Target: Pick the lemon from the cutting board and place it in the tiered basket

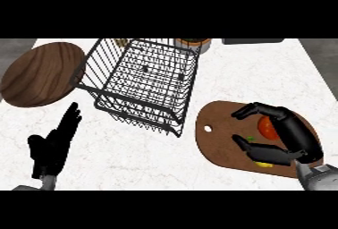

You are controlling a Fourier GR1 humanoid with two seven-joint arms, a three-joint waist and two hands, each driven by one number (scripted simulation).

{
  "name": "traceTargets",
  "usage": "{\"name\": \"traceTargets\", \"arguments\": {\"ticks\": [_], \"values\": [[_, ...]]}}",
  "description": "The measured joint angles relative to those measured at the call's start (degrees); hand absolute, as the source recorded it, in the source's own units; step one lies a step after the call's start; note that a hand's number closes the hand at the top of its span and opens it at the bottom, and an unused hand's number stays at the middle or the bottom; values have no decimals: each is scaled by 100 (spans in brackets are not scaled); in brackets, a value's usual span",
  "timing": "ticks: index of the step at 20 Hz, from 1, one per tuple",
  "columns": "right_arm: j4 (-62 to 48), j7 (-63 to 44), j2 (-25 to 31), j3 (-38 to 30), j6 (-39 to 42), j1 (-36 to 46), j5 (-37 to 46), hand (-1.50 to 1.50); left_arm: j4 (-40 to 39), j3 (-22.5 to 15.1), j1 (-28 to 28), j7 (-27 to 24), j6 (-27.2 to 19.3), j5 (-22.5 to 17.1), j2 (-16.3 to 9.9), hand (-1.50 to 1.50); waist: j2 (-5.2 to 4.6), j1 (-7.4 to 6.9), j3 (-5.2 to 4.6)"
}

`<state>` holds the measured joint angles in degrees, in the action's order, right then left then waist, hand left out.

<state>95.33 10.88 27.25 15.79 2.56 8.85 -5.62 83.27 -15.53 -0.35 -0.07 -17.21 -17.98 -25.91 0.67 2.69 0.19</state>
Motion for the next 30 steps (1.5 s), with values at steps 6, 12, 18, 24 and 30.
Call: {"name": "traceTargets", "arguments": {"ticks": [6, 12, 18, 24, 30], "values": [[197, 1339, 62, -222, -440, -1407, 500, -150, 429, 280, -153, 383, 466, -376, -215, 0, -36, -129, -8], [1011, 1152, 1100, -617, -672, -1780, 1579, -150, 506, 422, -150, 486, 583, -473, -270, 0, -21, -102, -29], [1738, 176, 2447, -583, -100, -2086, 2813, -150, 522, 446, -187, 554, 628, -473, -285, 0, -21, -119, -49], [2912, -1301, 2933, -106, 785, -2416, 3551, -150, 449, 487, -294, 576, 689, -433, -207, 0, -40, -165, -39], [3274, -2486, 2104, 693, 1095, -2254, 4478, -150, 537, 520, -328, 686, 799, -304, -41, 0, -57, -251, -25]]}}
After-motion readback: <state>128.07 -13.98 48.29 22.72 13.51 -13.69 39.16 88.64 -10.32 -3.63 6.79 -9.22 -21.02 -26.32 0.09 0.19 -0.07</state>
